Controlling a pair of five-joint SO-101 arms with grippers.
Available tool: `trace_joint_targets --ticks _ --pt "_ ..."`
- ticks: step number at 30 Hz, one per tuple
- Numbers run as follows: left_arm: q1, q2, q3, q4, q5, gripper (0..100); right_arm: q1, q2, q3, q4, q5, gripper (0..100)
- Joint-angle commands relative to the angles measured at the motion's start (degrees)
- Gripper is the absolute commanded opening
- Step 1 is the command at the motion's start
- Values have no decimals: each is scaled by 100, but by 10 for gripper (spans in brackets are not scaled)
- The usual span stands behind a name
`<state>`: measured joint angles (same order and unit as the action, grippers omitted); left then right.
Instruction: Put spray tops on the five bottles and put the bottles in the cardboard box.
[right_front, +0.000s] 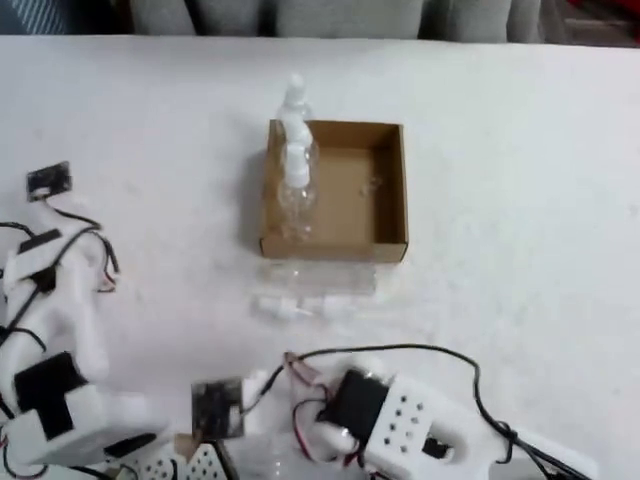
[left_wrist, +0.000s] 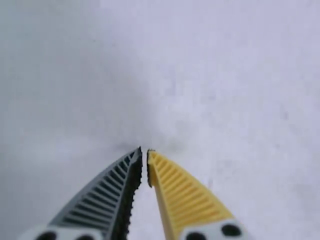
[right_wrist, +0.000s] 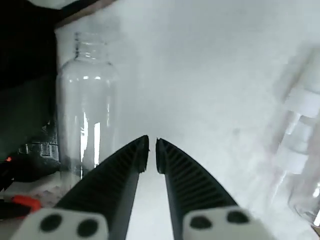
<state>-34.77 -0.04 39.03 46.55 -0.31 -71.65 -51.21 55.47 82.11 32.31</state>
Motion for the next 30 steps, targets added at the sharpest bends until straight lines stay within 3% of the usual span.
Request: trace_joint_targets --ticks 1,8,11,15,25,30 --pt "-259 558 -967 352 387 28 -541 31 -70 -48 -229 17" --pt "-488 1815 -2198 703 747 24 -2132 101 -9 -251 -659 17" --pt "-593 1974 -2418 747 800 24 -2475 110 237 -567 -686 17" --pt "-822 2044 -2497 774 1336 27 -2545 497 325 -804 -686 17" --pt "-927 2044 -2488 774 1354 27 -2914 1974 290 -1420 -633 17" --pt "-963 2044 -2479 774 1363 27 -2062 1895 290 -1437 -422 16"
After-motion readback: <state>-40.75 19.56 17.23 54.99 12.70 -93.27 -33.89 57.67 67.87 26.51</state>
